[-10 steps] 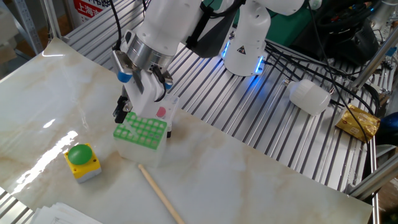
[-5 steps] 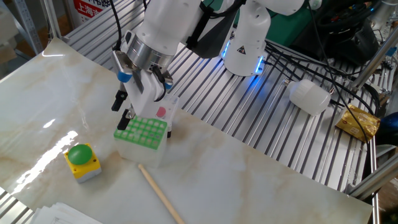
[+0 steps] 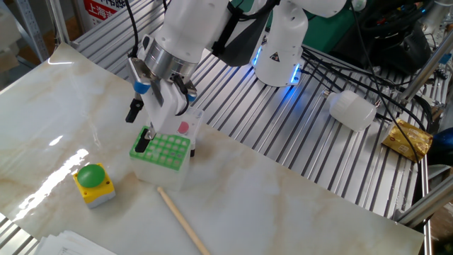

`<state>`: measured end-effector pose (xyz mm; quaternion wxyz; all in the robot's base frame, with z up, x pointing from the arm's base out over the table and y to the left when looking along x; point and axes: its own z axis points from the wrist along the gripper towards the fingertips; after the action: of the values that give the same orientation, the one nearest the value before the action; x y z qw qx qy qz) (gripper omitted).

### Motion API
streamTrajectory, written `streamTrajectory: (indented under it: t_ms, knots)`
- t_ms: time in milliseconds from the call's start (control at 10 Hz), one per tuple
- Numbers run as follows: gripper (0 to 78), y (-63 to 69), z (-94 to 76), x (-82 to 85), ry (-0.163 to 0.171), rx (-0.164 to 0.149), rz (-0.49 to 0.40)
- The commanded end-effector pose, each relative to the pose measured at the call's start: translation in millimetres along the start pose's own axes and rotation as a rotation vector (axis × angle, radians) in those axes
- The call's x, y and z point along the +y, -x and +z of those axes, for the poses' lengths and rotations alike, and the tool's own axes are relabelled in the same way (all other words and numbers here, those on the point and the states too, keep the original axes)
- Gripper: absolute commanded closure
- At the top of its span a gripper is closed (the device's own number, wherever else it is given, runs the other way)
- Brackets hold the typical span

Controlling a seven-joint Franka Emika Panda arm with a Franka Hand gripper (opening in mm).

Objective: Insert a large pipette tip into the holder for large pipette tips

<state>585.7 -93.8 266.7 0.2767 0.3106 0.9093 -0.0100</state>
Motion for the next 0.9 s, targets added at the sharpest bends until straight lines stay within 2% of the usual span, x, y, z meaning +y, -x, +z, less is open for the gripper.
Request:
streamTrajectory:
  t_ms: [100, 200, 500, 600, 900]
  knots:
    - [0.2, -0.4, 0.2, 1.2, 0.01, 0.005, 0.012]
    - [0.2, -1.7, -3.4, 0.9, -0.007, 0.251, 0.009]
    - [0.2, -2.9, -3.8, 0.3, -0.014, 0.262, 0.005]
    - [0.2, -3.6, -5.1, -0.4, -0.027, 0.283, -0.01]
    - [0.2, -9.8, -13.5, -6.9, -0.068, 0.398, -0.085]
